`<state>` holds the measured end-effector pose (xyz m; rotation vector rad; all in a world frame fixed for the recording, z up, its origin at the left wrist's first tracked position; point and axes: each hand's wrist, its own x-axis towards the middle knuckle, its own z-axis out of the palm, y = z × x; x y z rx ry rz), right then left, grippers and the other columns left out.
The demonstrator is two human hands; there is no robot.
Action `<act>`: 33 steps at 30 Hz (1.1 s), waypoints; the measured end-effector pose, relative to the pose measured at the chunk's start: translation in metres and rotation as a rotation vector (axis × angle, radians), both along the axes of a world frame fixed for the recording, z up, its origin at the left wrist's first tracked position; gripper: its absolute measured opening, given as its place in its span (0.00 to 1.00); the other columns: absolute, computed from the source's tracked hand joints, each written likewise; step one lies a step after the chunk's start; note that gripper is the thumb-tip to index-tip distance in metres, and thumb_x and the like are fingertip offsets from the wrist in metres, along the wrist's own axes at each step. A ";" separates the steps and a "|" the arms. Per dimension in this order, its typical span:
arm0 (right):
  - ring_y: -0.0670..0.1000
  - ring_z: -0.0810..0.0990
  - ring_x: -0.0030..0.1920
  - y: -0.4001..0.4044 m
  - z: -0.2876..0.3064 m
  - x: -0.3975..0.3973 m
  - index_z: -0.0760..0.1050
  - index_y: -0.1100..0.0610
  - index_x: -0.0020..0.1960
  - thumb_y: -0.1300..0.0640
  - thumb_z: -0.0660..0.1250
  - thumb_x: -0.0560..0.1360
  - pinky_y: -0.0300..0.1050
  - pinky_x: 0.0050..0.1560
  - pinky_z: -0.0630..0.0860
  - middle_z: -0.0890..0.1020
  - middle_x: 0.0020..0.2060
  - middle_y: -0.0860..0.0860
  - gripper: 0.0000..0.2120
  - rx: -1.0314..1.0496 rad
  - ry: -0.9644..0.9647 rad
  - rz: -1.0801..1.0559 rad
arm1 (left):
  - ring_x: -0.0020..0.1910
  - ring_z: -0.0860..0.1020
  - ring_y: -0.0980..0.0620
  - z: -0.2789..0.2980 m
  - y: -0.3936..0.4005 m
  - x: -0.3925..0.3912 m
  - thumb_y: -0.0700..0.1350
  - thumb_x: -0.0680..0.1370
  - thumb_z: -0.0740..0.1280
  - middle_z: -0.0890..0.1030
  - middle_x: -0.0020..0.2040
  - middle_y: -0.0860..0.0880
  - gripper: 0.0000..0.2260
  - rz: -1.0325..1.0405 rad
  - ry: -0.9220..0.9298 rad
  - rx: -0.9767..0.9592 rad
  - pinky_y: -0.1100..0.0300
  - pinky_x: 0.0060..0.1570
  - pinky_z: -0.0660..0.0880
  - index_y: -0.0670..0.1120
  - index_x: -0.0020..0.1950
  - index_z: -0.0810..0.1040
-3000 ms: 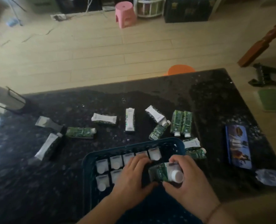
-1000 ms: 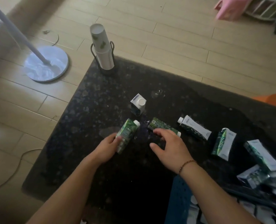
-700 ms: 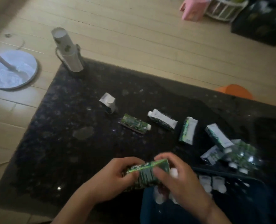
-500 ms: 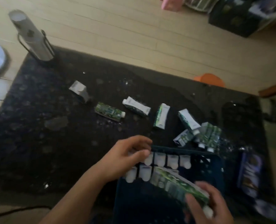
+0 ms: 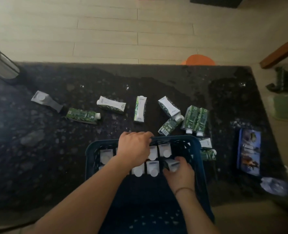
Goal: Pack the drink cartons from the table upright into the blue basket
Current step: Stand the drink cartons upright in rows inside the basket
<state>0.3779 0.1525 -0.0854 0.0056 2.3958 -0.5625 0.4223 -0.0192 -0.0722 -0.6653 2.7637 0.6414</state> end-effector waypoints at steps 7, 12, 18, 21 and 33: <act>0.51 0.76 0.46 -0.002 -0.011 -0.001 0.73 0.57 0.64 0.60 0.68 0.71 0.42 0.47 0.72 0.81 0.53 0.56 0.21 -0.199 -0.210 -0.286 | 0.54 0.78 0.49 0.002 0.002 0.001 0.49 0.83 0.54 0.81 0.58 0.55 0.14 -0.003 0.011 -0.026 0.53 0.55 0.67 0.57 0.65 0.73; 0.46 0.78 0.44 0.015 0.020 -0.004 0.73 0.49 0.59 0.58 0.67 0.73 0.39 0.46 0.74 0.82 0.51 0.50 0.15 -0.240 -0.189 -0.049 | 0.54 0.78 0.53 0.009 0.009 -0.005 0.59 0.80 0.57 0.81 0.54 0.57 0.14 0.117 -0.011 0.017 0.53 0.58 0.66 0.59 0.61 0.75; 0.47 0.80 0.29 0.079 0.068 -0.036 0.79 0.49 0.43 0.60 0.68 0.74 0.39 0.30 0.78 0.83 0.33 0.50 0.07 -0.434 0.142 -0.218 | 0.52 0.78 0.53 0.027 0.073 -0.050 0.47 0.77 0.65 0.82 0.49 0.55 0.07 0.030 0.536 0.224 0.50 0.55 0.73 0.50 0.52 0.81; 0.51 0.79 0.31 0.106 0.038 -0.083 0.76 0.58 0.50 0.63 0.66 0.75 0.42 0.25 0.73 0.81 0.38 0.57 0.04 -0.437 -0.043 -0.575 | 0.49 0.77 0.53 0.033 0.113 -0.089 0.43 0.76 0.65 0.82 0.45 0.55 0.06 -0.156 0.564 0.265 0.54 0.54 0.72 0.51 0.48 0.81; 0.54 0.80 0.50 0.133 -0.115 -0.163 0.75 0.56 0.59 0.58 0.67 0.74 0.36 0.35 0.76 0.81 0.53 0.57 0.13 -0.251 -0.185 -0.412 | 0.52 0.74 0.51 -0.017 0.181 -0.154 0.46 0.75 0.62 0.79 0.51 0.53 0.09 -0.279 0.176 0.206 0.55 0.50 0.72 0.51 0.53 0.79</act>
